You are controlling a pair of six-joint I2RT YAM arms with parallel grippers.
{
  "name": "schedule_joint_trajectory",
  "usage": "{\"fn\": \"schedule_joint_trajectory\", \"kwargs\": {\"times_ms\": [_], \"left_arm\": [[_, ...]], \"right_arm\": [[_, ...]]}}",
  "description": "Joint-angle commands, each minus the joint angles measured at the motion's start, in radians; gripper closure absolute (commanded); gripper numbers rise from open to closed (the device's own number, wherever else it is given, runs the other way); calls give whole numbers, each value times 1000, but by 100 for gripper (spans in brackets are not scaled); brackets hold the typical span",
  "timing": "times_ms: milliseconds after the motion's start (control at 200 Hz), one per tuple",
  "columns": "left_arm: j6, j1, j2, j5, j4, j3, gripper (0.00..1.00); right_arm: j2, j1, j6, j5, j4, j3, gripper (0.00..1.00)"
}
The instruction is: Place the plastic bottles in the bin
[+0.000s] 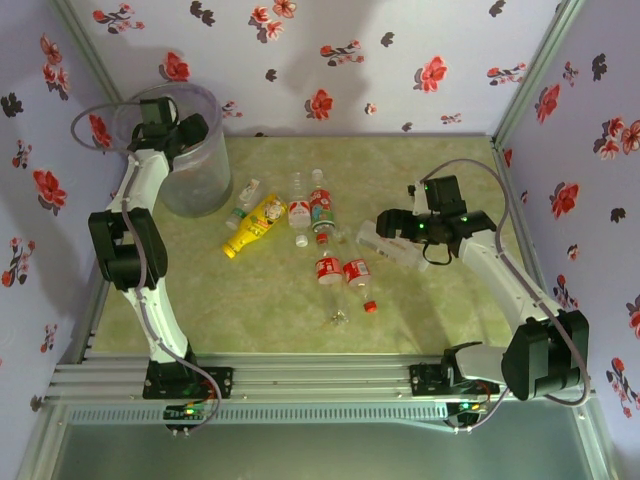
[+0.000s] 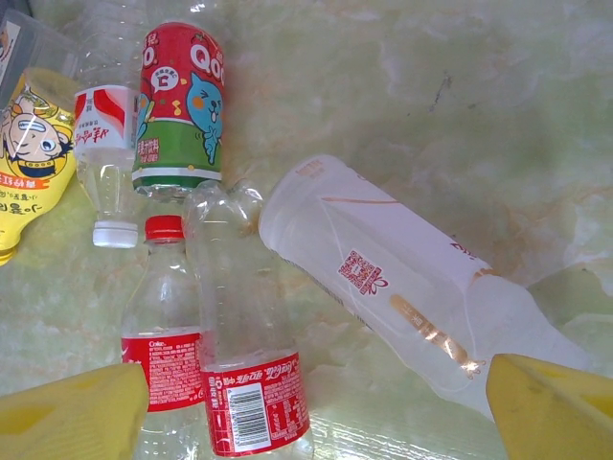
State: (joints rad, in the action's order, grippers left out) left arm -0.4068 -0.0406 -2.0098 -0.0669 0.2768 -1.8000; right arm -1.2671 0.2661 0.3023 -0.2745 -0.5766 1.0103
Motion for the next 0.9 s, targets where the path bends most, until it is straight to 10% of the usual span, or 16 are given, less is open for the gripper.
{"fn": "schedule_joint_trajectory", "kwargs": {"times_ms": [0, 895], "left_arm": [[27, 13, 0, 8, 45, -31, 15], [129, 19, 365, 51, 203, -108, 1]], "right_arm": [[-3, -7, -20, 35, -29, -4, 8], [-254, 25, -185, 314, -77, -4, 1]]}}
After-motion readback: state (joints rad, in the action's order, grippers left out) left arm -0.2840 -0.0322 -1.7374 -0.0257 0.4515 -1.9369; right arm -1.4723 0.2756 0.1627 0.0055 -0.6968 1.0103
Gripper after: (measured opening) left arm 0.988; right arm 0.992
